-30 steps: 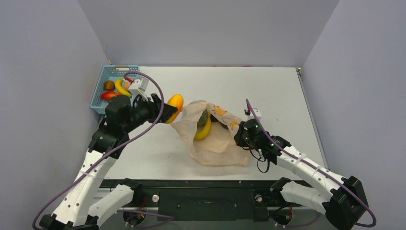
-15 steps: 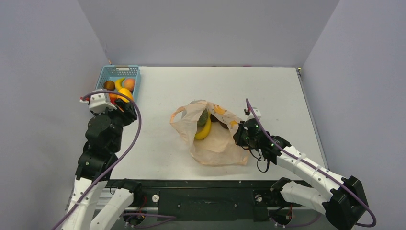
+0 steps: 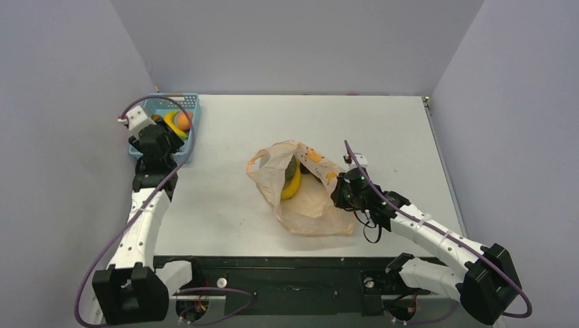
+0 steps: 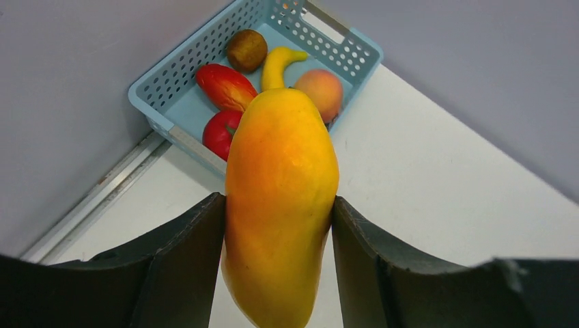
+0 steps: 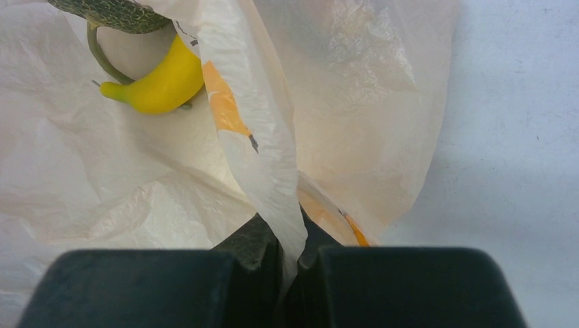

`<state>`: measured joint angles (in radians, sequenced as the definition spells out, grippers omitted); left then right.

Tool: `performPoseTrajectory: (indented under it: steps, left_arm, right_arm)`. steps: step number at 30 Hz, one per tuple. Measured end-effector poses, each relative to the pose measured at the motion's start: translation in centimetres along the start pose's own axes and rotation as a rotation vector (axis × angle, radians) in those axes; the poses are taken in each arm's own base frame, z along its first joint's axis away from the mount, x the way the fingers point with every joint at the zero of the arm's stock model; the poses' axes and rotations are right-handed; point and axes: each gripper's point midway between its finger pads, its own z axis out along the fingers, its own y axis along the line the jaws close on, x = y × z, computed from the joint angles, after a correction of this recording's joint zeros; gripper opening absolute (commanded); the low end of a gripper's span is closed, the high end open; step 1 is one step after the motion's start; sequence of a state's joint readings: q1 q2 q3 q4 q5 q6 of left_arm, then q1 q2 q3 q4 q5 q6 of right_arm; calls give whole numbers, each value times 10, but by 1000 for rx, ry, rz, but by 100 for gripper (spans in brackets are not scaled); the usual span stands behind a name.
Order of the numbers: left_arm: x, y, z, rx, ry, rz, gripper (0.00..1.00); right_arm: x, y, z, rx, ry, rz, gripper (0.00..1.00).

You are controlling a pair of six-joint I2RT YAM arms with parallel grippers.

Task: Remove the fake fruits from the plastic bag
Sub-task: Place the fake fruit in the bin.

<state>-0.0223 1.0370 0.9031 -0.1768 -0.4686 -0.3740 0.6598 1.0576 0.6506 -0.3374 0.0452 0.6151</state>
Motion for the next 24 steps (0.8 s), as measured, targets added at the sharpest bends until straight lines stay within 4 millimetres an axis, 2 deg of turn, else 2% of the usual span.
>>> performPoseTrajectory:
  steps: [5,7,9,12,14,17,20,21,23,24]
  left_arm:
    - [1,43,67,-86,0,-223,39]
    - [10,60,95,-116,9,-299,42]
    - [24,69,118,-128,34,-340,45]
    - [47,68,155,-108,96,-373,51]
    - [53,62,179,-81,120,-383,53]
    - [50,50,210,-38,126,-395,62]
    - [40,39,235,-1,112,-403,79]
    - [40,38,240,5,111,-403,88]
    - [38,36,250,8,107,-403,96]
    - [39,36,253,5,108,-402,97]
  right_arm:
    - [-4,-4,2,7,-4,7,0]
    - [-6,-6,2,9,-11,11,0]
    - [-9,-7,3,7,-15,13,0]
    - [-12,-12,4,8,-18,20,0]
    - [-14,-16,6,14,-14,28,0]
    - [-14,-25,10,25,1,38,0]
    - [-15,-30,11,30,4,47,0]
    - [-16,-30,11,30,4,49,0]
    - [-17,-32,11,30,4,51,0]
    - [-17,-33,11,31,4,52,0]
